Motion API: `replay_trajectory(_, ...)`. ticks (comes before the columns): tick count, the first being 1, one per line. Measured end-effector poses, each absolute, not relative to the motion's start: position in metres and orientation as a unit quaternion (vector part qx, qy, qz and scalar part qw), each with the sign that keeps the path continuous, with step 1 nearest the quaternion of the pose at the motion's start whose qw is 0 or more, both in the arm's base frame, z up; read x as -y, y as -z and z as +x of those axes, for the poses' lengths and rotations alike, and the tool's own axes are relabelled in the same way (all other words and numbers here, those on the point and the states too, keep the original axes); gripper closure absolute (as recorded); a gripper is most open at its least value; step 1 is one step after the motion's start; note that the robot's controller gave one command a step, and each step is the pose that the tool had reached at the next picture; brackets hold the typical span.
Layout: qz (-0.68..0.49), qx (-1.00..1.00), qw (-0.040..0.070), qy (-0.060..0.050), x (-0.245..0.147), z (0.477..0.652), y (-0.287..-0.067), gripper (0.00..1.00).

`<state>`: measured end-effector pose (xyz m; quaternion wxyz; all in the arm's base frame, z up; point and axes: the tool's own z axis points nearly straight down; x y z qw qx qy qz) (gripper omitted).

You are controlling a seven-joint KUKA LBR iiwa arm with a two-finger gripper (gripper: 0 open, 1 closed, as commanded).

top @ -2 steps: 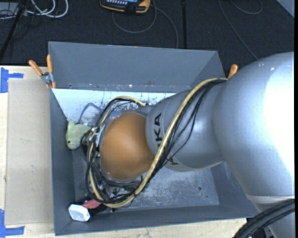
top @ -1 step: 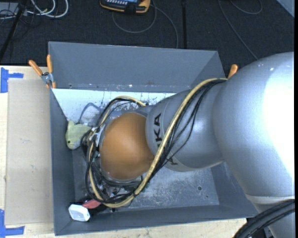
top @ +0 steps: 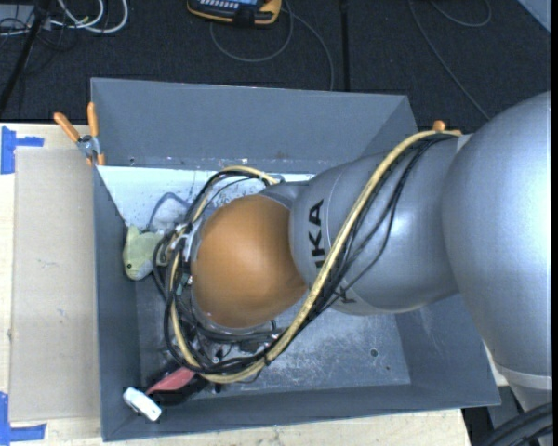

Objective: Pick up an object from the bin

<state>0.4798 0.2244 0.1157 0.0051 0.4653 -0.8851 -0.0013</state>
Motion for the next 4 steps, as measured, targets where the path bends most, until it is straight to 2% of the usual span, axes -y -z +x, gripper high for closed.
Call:
replay_trajectory(1, 0.467, 0.884, 0.001, 0.001, -0.237, 0.483, -0.158, 1.0)
replay_trajectory(2, 0.481, 0.877, 0.007, 0.002, -0.225, 0.476, -0.197, 1.0)
replay_trajectory(3, 0.456, 0.89, 0.003, 0.002, -0.239, 0.491, -0.252, 1.0)
replay_trajectory(4, 0.459, 0.888, 0.001, 0.002, -0.239, 0.495, -0.2, 1.0)
